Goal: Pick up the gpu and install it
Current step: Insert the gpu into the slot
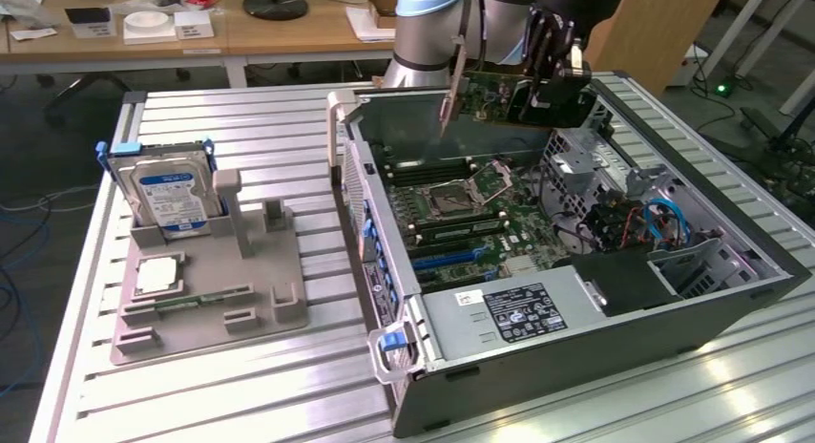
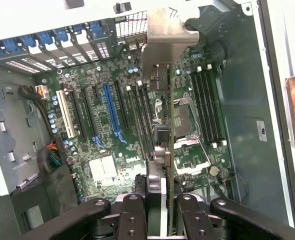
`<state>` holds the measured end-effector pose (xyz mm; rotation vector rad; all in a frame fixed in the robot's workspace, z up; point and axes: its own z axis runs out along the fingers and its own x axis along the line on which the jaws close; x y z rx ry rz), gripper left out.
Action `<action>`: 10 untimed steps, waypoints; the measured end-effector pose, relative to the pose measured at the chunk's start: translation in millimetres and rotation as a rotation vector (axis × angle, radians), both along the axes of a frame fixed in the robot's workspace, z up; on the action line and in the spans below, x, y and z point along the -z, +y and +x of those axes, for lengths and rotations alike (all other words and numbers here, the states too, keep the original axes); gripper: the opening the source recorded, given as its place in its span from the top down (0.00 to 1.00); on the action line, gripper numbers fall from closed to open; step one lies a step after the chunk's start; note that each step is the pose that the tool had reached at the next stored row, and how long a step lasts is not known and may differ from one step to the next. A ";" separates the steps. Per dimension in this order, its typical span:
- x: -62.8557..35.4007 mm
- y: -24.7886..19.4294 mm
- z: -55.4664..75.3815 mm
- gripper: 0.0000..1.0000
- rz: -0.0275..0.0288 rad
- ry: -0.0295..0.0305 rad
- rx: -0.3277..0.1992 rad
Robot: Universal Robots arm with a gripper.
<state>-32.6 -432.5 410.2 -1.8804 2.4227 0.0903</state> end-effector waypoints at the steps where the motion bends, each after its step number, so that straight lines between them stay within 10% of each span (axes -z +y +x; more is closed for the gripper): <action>1: 0.0 0.0 0.0 0.72 0.0000 0.0000 0.000; 10: 0.0 0.0 0.0 0.72 0.0002 0.0001 -0.006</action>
